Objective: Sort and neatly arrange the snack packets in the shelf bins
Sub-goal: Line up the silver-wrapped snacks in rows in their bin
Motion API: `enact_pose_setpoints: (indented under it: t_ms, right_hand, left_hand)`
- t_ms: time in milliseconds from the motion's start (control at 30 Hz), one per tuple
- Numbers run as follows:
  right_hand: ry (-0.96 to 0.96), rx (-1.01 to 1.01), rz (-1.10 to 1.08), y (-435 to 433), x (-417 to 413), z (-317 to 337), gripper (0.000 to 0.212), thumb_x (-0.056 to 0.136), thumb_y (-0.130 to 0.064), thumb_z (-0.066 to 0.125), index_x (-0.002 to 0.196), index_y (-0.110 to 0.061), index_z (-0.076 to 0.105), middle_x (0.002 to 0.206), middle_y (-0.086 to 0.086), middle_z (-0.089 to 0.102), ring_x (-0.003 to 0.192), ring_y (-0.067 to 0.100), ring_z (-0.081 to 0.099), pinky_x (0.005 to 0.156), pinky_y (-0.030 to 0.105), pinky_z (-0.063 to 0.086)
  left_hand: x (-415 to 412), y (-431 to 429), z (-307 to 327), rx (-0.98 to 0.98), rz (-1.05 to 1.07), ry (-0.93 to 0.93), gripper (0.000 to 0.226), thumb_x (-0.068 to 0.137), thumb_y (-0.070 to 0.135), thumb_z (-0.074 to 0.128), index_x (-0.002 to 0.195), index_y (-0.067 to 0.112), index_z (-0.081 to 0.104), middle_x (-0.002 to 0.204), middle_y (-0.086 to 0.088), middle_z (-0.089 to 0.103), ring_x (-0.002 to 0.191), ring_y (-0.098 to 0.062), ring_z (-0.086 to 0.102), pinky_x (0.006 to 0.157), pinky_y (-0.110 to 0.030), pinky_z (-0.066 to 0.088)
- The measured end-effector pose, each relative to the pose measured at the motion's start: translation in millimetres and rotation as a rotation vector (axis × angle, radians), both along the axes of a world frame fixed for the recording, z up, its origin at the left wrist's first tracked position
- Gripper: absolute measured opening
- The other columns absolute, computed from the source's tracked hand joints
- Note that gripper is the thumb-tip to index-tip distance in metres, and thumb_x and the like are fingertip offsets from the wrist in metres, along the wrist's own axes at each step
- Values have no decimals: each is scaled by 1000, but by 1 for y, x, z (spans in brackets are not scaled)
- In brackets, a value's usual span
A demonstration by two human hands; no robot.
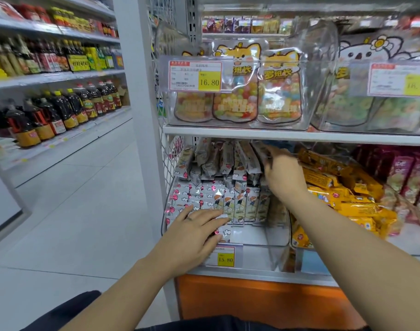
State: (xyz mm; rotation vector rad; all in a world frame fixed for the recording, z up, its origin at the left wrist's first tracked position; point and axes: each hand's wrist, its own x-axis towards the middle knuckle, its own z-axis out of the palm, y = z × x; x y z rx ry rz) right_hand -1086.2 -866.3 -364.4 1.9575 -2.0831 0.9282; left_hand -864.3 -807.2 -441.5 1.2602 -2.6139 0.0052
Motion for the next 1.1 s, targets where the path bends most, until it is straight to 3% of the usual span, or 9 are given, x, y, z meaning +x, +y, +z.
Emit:
enact_pose_setpoints:
  t_ms: [167,300,467,667,767,867,967,1033,1100]
  right_hand:
    - [-46,-215,-142,34,-6,-5,26,94,-15,49,115,-3,58,109,19,58,95,38,56,77,40,40]
    - [-233,-348,32,84,5,-22,36,93,-15,51,129,-14,54,112,4,53,91,14,48,63,22,37]
    - [-225,-102,376,109,33,-46,38,95,-17,50,133,-22,51,113,-14,46,93,-3,48,77,14,45]
    - [-354,149,501,92,38,-49,32,89,-11,58,117,-26,56,111,-16,49,100,-9,44,84,-5,26]
    - [-506,248,531,83,39,-40,15,88,-20,63,97,-31,59,107,-17,56,99,-15,47,81,-2,31]
    - [-553,292,534,74,39,-35,4,89,-23,62,92,-23,60,87,-13,59,76,-9,54,67,5,38]
    - [-508,373,479,68,35,-28,30,87,-18,63,109,-31,48,99,-8,58,85,2,55,68,12,43]
    - [-297,471,438,66,31,-26,57,89,-17,61,136,-33,33,113,-6,57,93,8,55,74,15,44]
    - [-73,530,406,64,31,-28,63,91,-17,57,146,-24,26,130,1,54,111,16,54,90,23,42]
  left_hand:
    - [1,-1,-2,-3,-7,27,59,90,53,10,145,39,27,152,18,26,140,-3,19,111,-26,-10]
    - [1,-1,-5,-34,-20,64,53,93,50,17,141,37,36,147,15,37,136,-6,30,111,-30,-2]
    - [0,0,-6,-57,-17,86,50,93,49,23,137,36,43,142,14,44,132,-7,37,112,-33,6]
    - [-1,1,-4,-45,-5,70,57,91,52,15,139,35,39,142,16,43,133,-4,33,117,-33,4]
    - [-1,1,-3,-48,-4,79,58,90,53,14,139,35,40,142,15,43,133,-4,32,114,-29,-1]
    - [-2,1,-1,-44,-7,81,58,89,53,13,139,39,37,142,17,41,134,-1,29,115,-30,-4]
    - [0,-2,0,-66,-28,82,53,89,52,20,136,40,41,139,20,44,132,-1,34,115,-33,-3]
    - [1,-5,-2,-94,-32,87,45,90,49,30,130,39,48,130,20,53,124,-3,43,114,-36,6]
    - [1,-7,-6,-140,-23,94,39,89,47,38,122,37,56,120,18,60,116,-4,53,111,-42,19]
